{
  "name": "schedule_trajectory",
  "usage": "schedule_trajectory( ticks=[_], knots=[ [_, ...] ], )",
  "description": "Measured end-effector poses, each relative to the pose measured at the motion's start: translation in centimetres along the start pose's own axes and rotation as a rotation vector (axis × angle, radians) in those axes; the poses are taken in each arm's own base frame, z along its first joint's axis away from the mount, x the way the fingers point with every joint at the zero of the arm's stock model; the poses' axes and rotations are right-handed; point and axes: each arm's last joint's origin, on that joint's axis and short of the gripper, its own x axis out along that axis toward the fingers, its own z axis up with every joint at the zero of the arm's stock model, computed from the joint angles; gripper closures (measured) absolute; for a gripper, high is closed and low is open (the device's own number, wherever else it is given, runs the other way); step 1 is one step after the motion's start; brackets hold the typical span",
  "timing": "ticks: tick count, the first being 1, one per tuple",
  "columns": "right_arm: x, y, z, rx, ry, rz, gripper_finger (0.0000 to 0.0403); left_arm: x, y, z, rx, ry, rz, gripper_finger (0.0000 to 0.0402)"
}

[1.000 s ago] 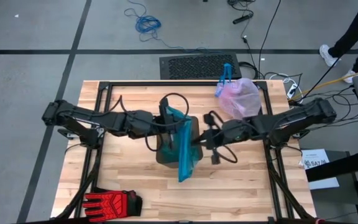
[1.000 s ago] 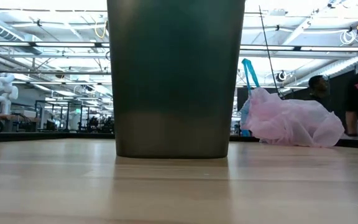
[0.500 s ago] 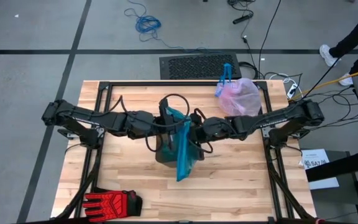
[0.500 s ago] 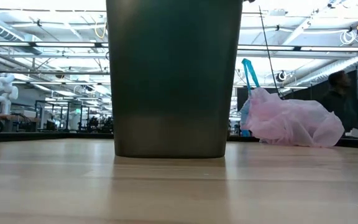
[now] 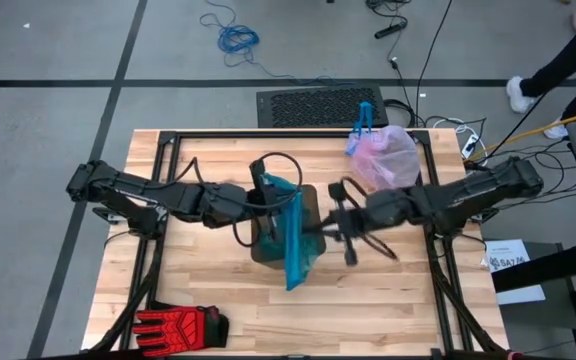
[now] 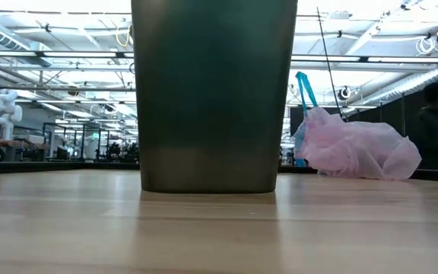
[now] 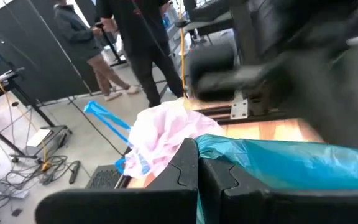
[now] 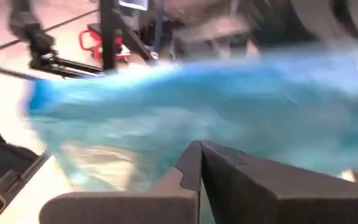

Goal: Place trash/remove bag and relplace
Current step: Insert a new trash bag into the trash bin

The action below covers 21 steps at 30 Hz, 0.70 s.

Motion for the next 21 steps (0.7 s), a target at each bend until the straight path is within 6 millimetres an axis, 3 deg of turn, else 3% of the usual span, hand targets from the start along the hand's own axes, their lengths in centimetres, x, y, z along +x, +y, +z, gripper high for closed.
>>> schedule_trajectory(
  ticks=[5, 12, 16, 21],
  knots=[
    [-0.3, 3.5, 0.3, -0.187, -0.007, -0.006, 0.0403, 0.1, 0.2, -0.1, -0.001, 0.005, 0.009, 0.0402],
    [2.4, 8.0, -1.7, -0.382, 0.052, 0.093, 0.0403, 0.1, 0.5, 0.1, -0.014, 0.002, 0.081, 0.0402],
    [3.9, 8.2, -2.2, -0.391, 0.05, 0.027, 0.0403, 0.2, 0.7, 0.0, -0.016, 0.005, 0.093, 0.0402],
    [4.5, 6.0, -1.1, -0.352, 0.077, -0.194, 0.0403, 0.2, 0.7, 0.0, -0.016, 0.006, 0.094, 0.0402]
  ],
)
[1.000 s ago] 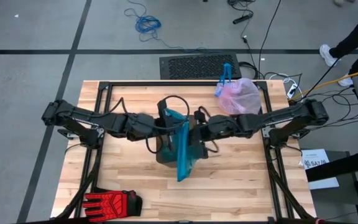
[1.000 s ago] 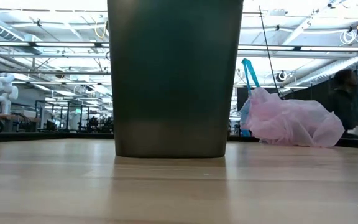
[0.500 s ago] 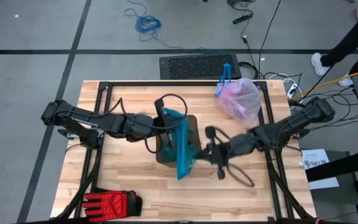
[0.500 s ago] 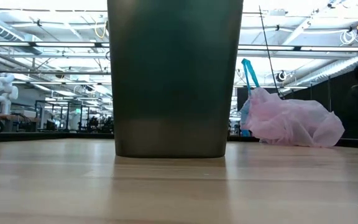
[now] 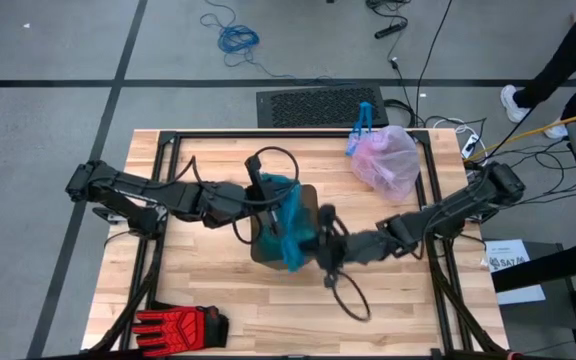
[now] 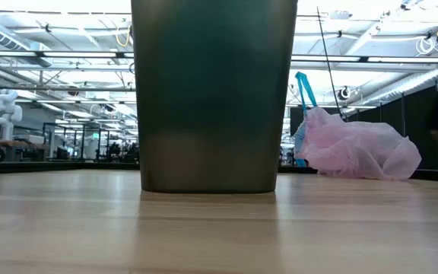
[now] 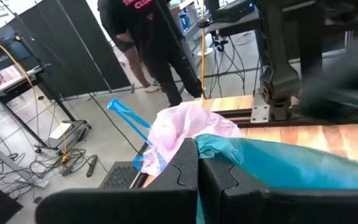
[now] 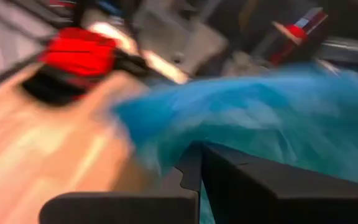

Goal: Place trash/remove bag and relplace
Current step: Insert a new trash bag into the trash bin

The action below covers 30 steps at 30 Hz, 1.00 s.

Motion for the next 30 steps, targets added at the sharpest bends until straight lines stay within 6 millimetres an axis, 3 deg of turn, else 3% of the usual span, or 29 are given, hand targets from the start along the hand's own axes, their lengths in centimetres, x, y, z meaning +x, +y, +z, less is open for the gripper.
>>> schedule_trajectory(
  ticks=[7, 11, 17, 30],
  knots=[
    [1.0, -4.2, 0.2, 0.138, 0.092, -0.049, 0.0403, -0.3, -0.4, 0.1, -0.008, -0.005, -0.015, 0.0402],
    [2.6, -4.4, -1.9, 0.204, 0.202, 0.011, 0.0403, -0.5, -0.8, 0.1, -0.019, -0.005, -0.028, 0.0402],
    [3.5, -4.1, -3.3, 0.256, 0.294, 0.041, 0.0403, -0.7, -1.1, 0.1, -0.059, 0.0, -0.041, 0.0402],
    [0.8, -5.9, 1.9, 0.278, 0.291, 0.105, 0.0403, -1.1, -2.6, -1.7, -0.028, 0.066, -0.054, 0.0402]
  ],
)
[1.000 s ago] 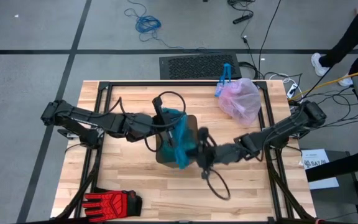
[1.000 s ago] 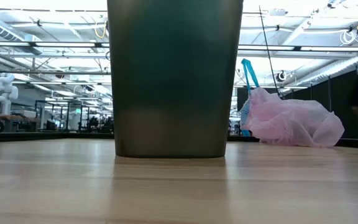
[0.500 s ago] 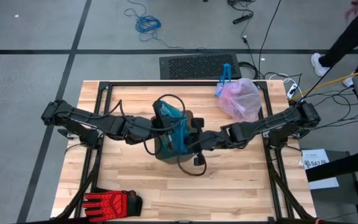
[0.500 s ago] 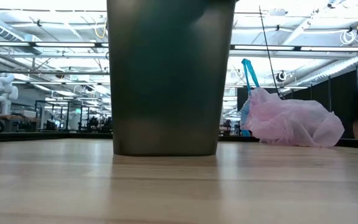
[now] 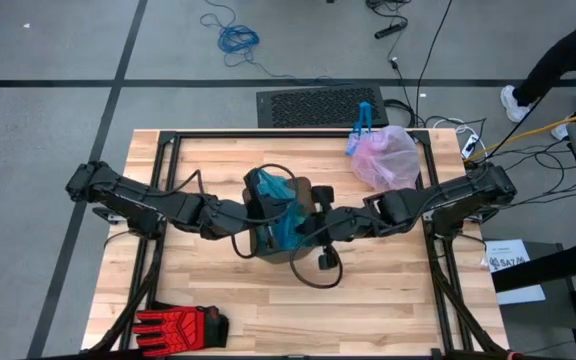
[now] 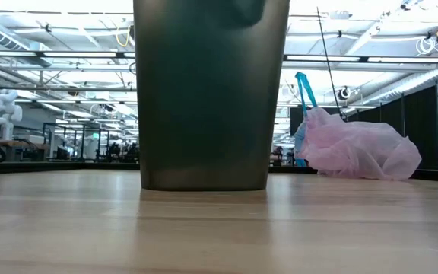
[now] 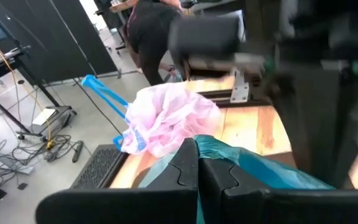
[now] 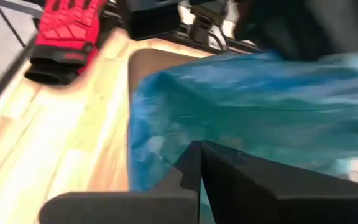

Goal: Place trash/remove bag and relplace
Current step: Insert a new trash bag into the trash bin

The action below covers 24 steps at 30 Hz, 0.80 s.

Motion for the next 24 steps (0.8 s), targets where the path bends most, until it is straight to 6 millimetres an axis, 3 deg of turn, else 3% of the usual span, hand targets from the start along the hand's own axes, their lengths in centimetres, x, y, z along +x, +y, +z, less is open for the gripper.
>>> schedule_trajectory(
  ticks=[4, 14, 19, 24],
  knots=[
    [-0.1, -0.8, -0.1, 0.0, 0.036, -0.054, 0.0403, 0.1, -0.4, -0.9, 0.003, 0.031, -0.004, 0.0402],
    [2.3, -3.4, -1.5, 0.052, 0.157, -0.112, 0.0403, 0.4, -0.7, -2.9, 0.002, 0.092, 0.022, 0.0402],
    [1.8, -3.4, -1.4, 0.045, 0.142, -0.087, 0.0403, 0.4, -0.9, -3.7, 0.006, 0.133, 0.01, 0.0402],
    [0.7, -4.6, -0.6, 0.031, 0.07, -0.112, 0.0403, -0.5, -2.0, -3.0, 0.022, 0.104, -0.035, 0.0402]
  ],
)
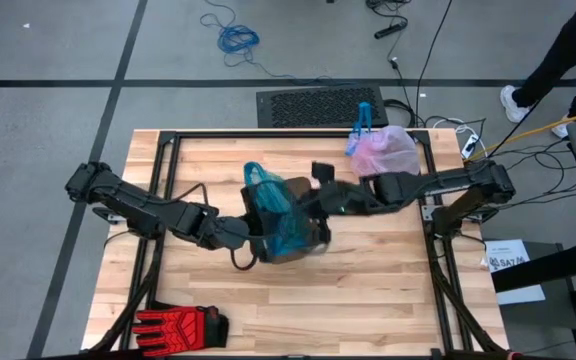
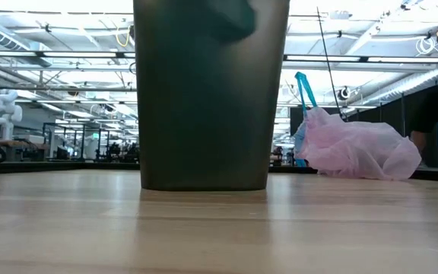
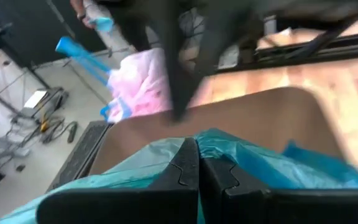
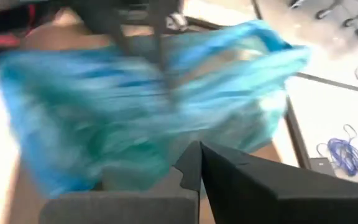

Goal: Place trash/remove bag and relplace
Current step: Insert a new trash bag into the trash bin

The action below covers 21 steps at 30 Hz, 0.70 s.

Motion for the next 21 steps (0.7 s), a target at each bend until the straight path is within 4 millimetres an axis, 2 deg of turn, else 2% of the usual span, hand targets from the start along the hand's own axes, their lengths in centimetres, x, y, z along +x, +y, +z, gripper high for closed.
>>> schedule_trajectory(
  ticks=[4, 9, 13, 17, 21],
  knots=[
    [1.4, -2.3, 0.0, 0.06, -0.028, 0.059, 0.0403, -0.5, -0.6, 0.2, 0.015, -0.015, -0.025, 0.0402],
    [4.8, -4.3, 0.0, 0.134, -0.091, 0.177, 0.0403, -1.0, -1.3, 0.2, 0.023, -0.025, -0.05, 0.0402],
    [7.3, -3.7, 0.2, 0.129, -0.16, 0.329, 0.0403, -1.0, -1.5, -0.1, 0.017, -0.017, -0.053, 0.0402],
    [10.5, -2.6, -1.3, 0.128, -0.053, 0.362, 0.0403, -1.1, -1.8, -0.6, 0.017, -0.003, -0.063, 0.0402],
    [12.5, -2.0, -2.5, 0.153, 0.033, 0.375, 0.0403, -1.3, -2.1, -0.7, 0.014, 0.001, -0.068, 0.0402]
  ],
)
